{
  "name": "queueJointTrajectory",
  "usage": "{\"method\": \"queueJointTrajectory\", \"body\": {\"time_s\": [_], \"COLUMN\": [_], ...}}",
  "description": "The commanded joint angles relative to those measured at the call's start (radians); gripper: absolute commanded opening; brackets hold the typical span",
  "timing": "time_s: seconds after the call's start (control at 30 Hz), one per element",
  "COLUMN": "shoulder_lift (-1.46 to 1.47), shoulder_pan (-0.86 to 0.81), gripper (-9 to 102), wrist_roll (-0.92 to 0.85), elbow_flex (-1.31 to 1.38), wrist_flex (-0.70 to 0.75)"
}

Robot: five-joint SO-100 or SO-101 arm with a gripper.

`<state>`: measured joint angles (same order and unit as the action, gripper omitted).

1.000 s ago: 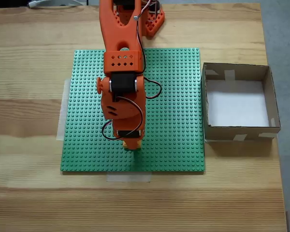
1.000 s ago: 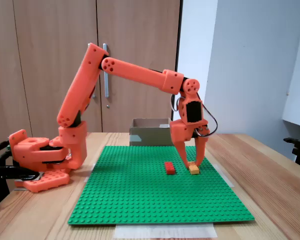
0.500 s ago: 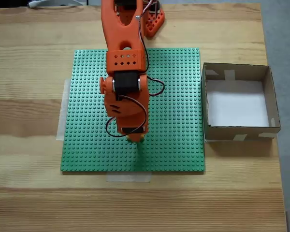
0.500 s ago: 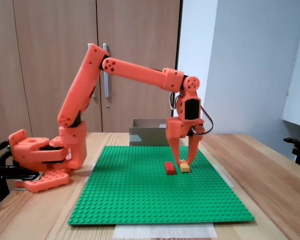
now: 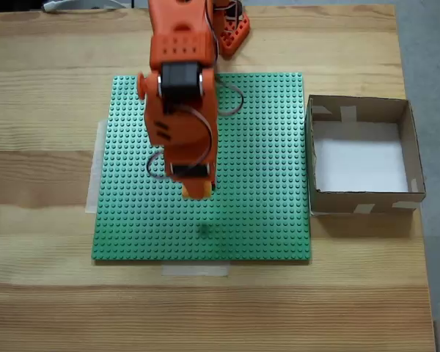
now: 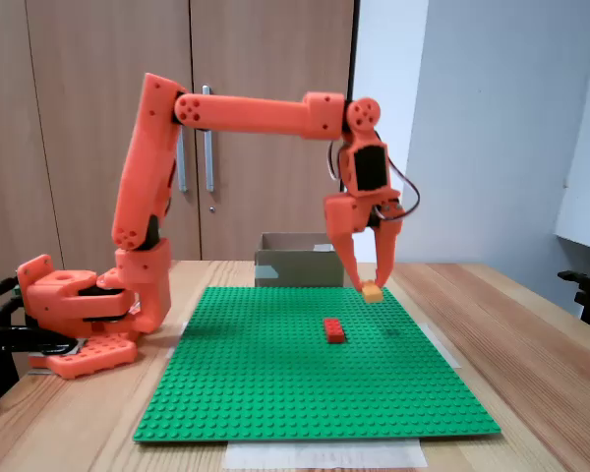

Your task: Pick the yellow lego block and put it in the box.

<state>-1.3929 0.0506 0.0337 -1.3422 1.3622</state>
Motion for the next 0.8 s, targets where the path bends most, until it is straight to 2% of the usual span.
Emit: {"method": "queueJointTrajectory", "body": {"time_s": [0.0, 0.4, 0.57, 0.77], "shoulder_lift": [-0.166, -0.606, -0.703, -0.804], "shoulder_pan": [0.017, 0.143, 0.207, 0.293], "gripper": [-1, -1, -1, -1], "wrist_roll": [0.012, 0.009, 0.017, 0.048], "elbow_flex": [-0.037, -0.31, -0.325, -0.41], "wrist_flex": [0.0, -0.009, 0.055, 0.018]}}
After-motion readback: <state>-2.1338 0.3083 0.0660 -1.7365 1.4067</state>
